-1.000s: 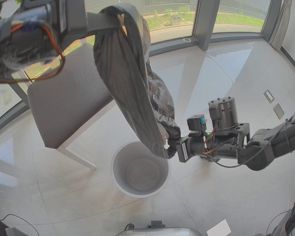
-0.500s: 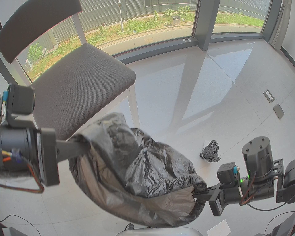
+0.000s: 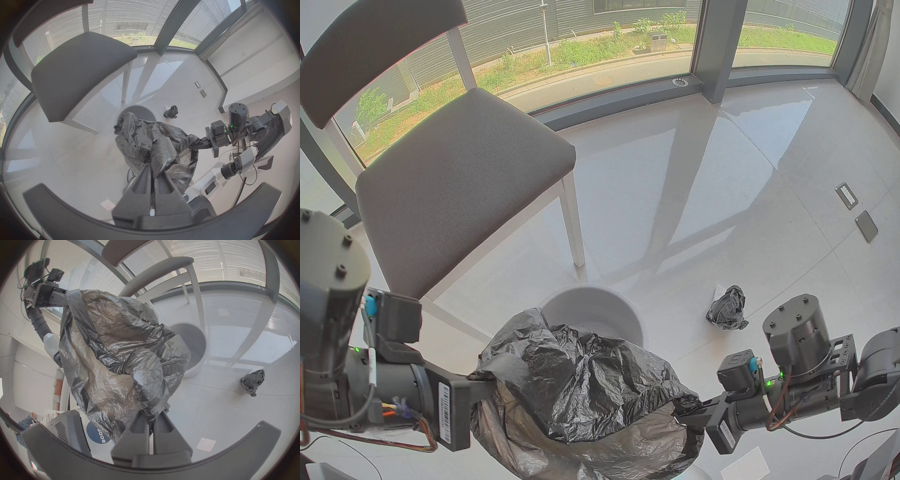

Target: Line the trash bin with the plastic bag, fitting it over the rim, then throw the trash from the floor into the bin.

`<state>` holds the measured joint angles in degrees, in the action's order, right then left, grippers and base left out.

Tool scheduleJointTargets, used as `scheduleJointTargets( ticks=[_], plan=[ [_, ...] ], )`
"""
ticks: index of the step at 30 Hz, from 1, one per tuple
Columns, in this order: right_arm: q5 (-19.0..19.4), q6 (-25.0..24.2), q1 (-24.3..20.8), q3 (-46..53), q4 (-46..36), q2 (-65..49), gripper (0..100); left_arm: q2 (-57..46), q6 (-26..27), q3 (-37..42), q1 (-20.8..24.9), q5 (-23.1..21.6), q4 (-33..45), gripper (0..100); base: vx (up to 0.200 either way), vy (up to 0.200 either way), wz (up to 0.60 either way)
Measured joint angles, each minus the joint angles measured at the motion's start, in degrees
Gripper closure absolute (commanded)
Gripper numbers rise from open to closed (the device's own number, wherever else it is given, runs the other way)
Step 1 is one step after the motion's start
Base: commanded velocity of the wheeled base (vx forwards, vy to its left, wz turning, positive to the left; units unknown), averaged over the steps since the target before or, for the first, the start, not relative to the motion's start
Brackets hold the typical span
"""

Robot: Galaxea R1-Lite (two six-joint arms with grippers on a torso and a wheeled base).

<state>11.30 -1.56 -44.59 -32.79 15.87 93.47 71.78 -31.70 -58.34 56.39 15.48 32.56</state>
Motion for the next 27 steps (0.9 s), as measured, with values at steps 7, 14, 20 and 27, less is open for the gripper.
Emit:
scheduleJointTargets(
  ticks=[7, 14, 20, 27],
  plan=[
    [-0.04, -0.18, 1.90, -3.34, 0.05, 5.46, 100, 3.96, 0.17, 3.15, -5.00, -4.43, -5.96, 100, 0.000, 0.000, 0.00],
    [-0.28, -0.29, 4.44, -4.74, -0.30, 9.35, 100, 10.52, 0.41, 4.07, -11.36, -9.47, -9.72, 100, 0.000, 0.000, 0.00],
    [-0.57, -0.62, 6.60, -6.18, -0.11, 10.64, 100, 16.81, 0.68, 4.21, -18.53, -10.67, -16.91, 100, 0.000, 0.000, 0.00],
    [-0.79, -5.08, 7.67, -14.70, -0.28, 11.93, 100, 22.37, 1.80, 3.88, -25.31, -10.62, -20.08, 100, 0.000, 0.000, 0.00]
  ],
)
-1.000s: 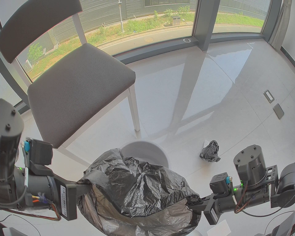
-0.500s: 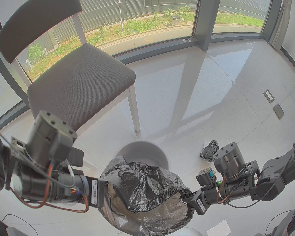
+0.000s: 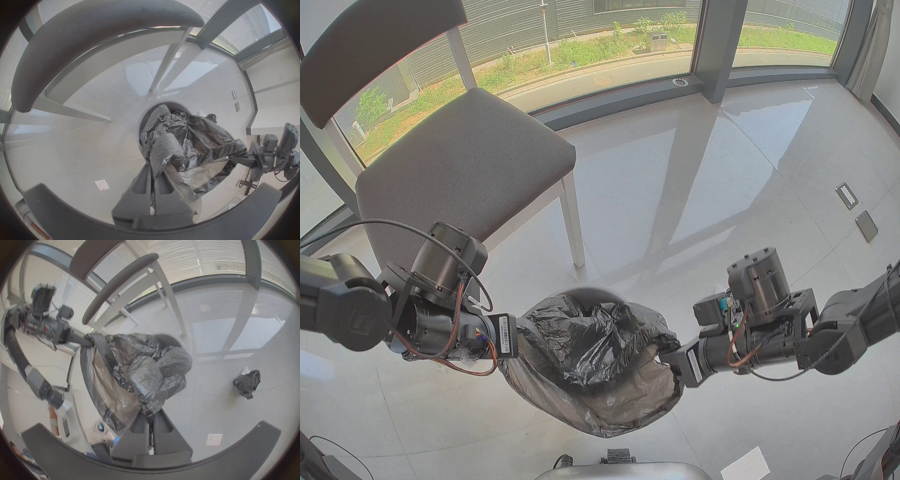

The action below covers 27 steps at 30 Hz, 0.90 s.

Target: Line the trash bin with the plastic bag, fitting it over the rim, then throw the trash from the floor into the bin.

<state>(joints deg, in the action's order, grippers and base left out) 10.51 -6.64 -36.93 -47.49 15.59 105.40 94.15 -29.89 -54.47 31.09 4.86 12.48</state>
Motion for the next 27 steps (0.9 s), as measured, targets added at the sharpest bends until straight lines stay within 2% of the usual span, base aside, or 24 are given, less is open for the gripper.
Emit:
scheduleJointTargets(
  ticks=[8, 20, 27],
  plan=[
    [-0.57, -1.69, 3.28, -4.75, -0.35, 3.36, 100, 2.27, 0.33, 1.46, -5.40, 0.90, -2.15, 100, 0.000, 0.000, 0.00],
    [-0.66, -1.89, 7.94, -5.10, -0.24, 6.45, 100, 4.80, 0.01, 3.43, -7.08, 2.55, -13.00, 100, 0.000, 0.000, 0.00],
    [-0.69, -2.05, 9.48, -5.97, -0.24, 7.47, 100, 8.44, -1.83, 2.40, -4.39, 2.63, -13.98, 100, 0.000, 0.000, 0.00]
  ],
)
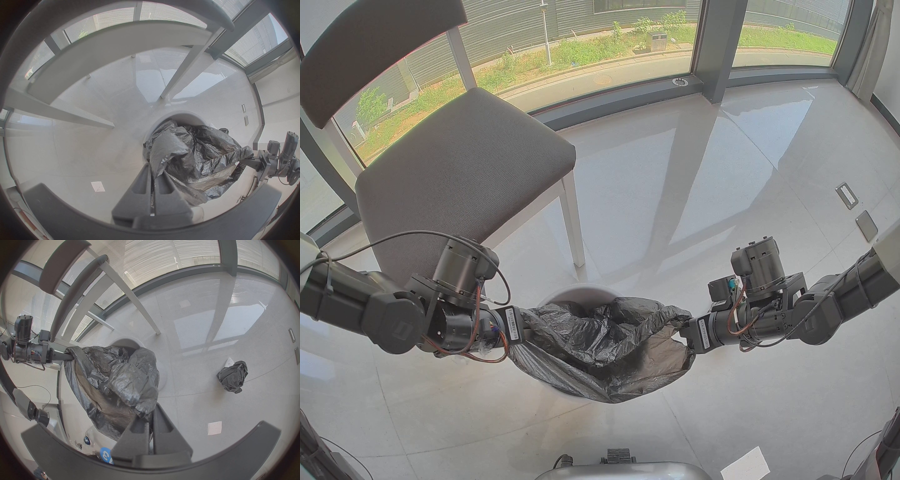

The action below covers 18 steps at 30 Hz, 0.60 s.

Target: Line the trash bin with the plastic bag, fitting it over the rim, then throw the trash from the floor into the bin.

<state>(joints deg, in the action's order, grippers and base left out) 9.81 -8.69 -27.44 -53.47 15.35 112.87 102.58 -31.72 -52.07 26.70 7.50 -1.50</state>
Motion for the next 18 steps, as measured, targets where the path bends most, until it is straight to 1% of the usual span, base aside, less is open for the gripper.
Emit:
scheduleJointTargets(
  ticks=[3, 8, 12, 17, 18],
  plan=[
    [-0.02, -0.06, 0.27, -0.02, -0.05, 0.06, 100, 2.05, -0.79, -1.32, 0.72, 0.09, -0.52, 100, 0.000, 0.000, 0.00],
    [-0.07, -0.11, -0.15, -0.11, -0.02, 0.24, 100, 3.64, -1.01, -1.82, 0.28, 0.29, -0.50, 100, 0.000, 0.000, 0.00],
    [-0.16, -0.01, -1.02, -0.13, 0.00, 0.90, 100, 2.90, -0.85, 0.13, -1.27, 0.44, -0.44, 100, 0.000, 0.000, 0.00],
    [-0.40, 0.54, -1.94, -0.17, 0.00, 2.12, 100, 1.91, -0.84, 2.07, -2.11, 0.46, -0.74, 100, 0.000, 0.000, 0.00],
    [-0.43, 0.67, -2.00, -0.15, 0.00, 2.39, 0, 1.77, -0.84, 2.12, -2.19, 0.49, -0.77, 100, 0.000, 0.000, 0.00]
  ],
)
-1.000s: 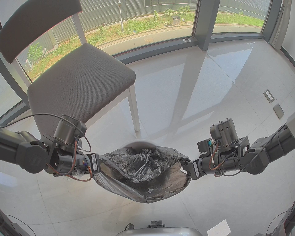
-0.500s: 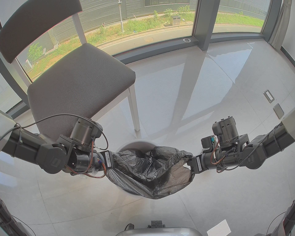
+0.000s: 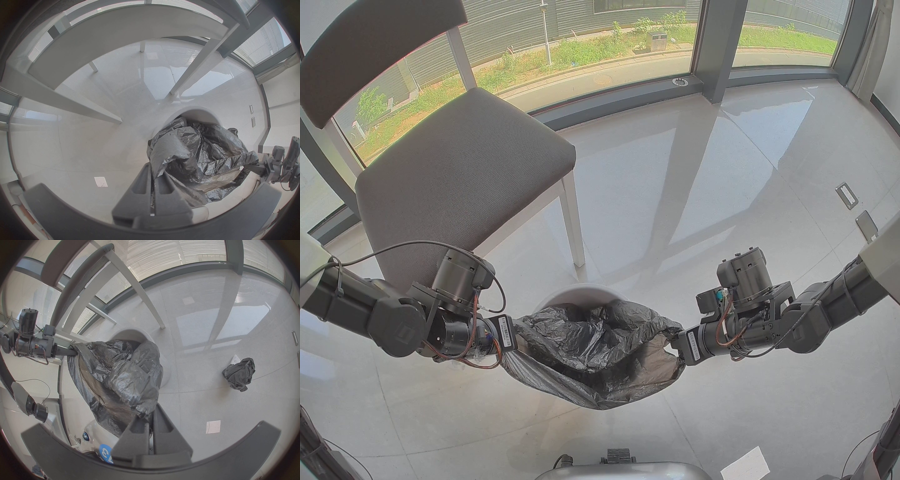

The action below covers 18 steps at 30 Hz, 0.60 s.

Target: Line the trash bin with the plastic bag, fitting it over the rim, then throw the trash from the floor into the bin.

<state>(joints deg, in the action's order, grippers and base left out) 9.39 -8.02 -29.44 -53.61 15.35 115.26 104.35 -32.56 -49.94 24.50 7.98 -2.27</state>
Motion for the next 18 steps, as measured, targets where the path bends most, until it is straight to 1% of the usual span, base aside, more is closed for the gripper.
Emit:
scheduleJointTargets(
  ticks=[6, 10, 18],
  plan=[
    [-0.15, 0.30, 0.26, 0.34, -0.11, 0.91, 0, -0.39, -0.01, -0.33, 0.13, 0.11, -0.09, 100, 0.000, 0.000, 0.00],
    [-1.84, 1.18, 1.48, 0.30, -0.09, 1.06, 0, -0.55, -0.01, -0.46, 0.18, 0.41, -0.85, 100, 0.000, 0.000, 0.00],
    [-3.40, 6.28, 3.06, -1.60, 0.28, 0.34, 0, -1.12, 0.22, 0.22, 0.38, 0.79, -2.02, 100, 0.000, 0.000, 0.00]
  ],
)
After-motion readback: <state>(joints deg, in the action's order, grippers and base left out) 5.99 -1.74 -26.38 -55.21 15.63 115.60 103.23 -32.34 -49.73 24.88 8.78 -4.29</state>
